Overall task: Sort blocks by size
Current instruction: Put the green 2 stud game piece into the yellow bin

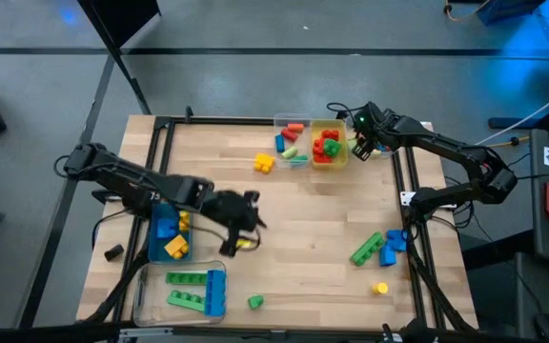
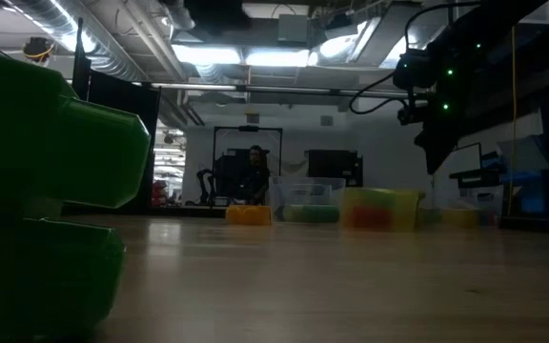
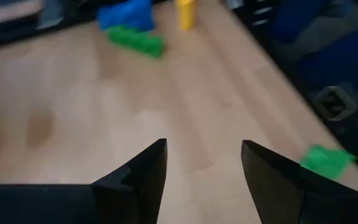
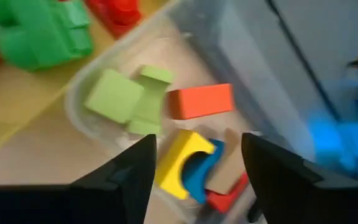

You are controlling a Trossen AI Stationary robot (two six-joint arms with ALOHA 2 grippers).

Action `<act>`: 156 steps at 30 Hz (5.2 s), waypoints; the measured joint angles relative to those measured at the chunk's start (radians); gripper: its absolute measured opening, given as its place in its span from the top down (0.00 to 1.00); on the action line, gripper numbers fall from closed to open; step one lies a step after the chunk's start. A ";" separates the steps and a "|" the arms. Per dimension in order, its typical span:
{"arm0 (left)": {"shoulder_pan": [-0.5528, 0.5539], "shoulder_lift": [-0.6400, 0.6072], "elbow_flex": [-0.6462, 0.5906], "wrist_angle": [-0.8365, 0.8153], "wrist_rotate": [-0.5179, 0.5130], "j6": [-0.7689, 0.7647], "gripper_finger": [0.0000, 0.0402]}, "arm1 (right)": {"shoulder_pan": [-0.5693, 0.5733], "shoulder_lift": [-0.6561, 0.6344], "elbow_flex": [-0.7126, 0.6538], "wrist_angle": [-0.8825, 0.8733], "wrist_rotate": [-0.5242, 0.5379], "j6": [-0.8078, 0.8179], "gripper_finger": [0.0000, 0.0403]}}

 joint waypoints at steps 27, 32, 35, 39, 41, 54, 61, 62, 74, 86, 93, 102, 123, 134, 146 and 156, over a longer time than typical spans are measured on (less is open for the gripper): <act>-0.350 0.422 0.264 -0.018 0.073 0.006 0.53 | 0.305 -0.052 0.002 -0.157 -0.324 0.535 0.40; -0.382 0.490 0.316 -0.041 -0.002 0.070 0.53 | 0.440 -0.052 0.002 -0.150 -0.267 0.621 0.40; -0.386 0.509 0.319 -0.072 -0.038 0.082 0.53 | 0.518 -0.052 0.002 -0.145 -0.235 0.675 0.40; -0.385 0.525 0.319 -0.119 -0.086 0.083 0.53 | 0.617 -0.052 0.002 -0.115 -0.229 0.728 0.40; -0.385 0.527 0.319 -0.129 -0.124 0.086 0.53 | 0.662 -0.052 0.002 -0.090 -0.228 0.740 0.40; -0.374 0.528 0.312 -0.178 -0.136 0.103 0.53 | 0.835 -0.052 0.001 0.085 -0.228 0.756 0.40; -0.356 0.540 0.312 -0.178 -0.136 0.103 0.54 | 0.878 -0.052 0.001 0.162 -0.228 0.756 0.40; -0.356 0.551 0.312 -0.178 -0.128 0.098 0.55 | 0.883 -0.052 0.001 0.173 -0.228 0.756 0.40; -0.357 0.564 0.316 -0.167 -0.098 0.141 0.79 | 0.904 -0.052 0.001 0.191 -0.230 0.755 0.40; -0.354 0.562 0.330 -0.190 -0.099 0.155 0.99 | 0.904 -0.052 0.001 0.191 -0.230 0.755 0.40; -0.350 0.562 0.373 -0.212 -0.143 0.154 1.00 | 0.904 -0.052 0.001 0.190 -0.230 0.755 0.40; -0.350 0.561 0.433 -0.207 -0.149 0.152 0.99 | 0.904 -0.052 0.001 0.189 -0.231 0.755 0.40; -0.384 0.558 0.692 -0.467 -0.120 -0.181 0.95 | 0.904 -0.052 0.001 0.190 -0.238 0.755 0.40; -0.469 0.602 0.703 -0.291 0.030 -0.359 0.99 | 0.904 -0.052 0.001 0.190 -0.238 0.755 0.40; -0.590 0.714 0.703 -0.277 0.037 -0.752 0.99 | 0.904 -0.052 0.001 0.191 -0.238 0.755 0.40; -0.606 0.769 0.702 -0.281 0.040 -1.106 1.00 | 0.904 -0.052 0.001 0.191 -0.238 0.755 0.40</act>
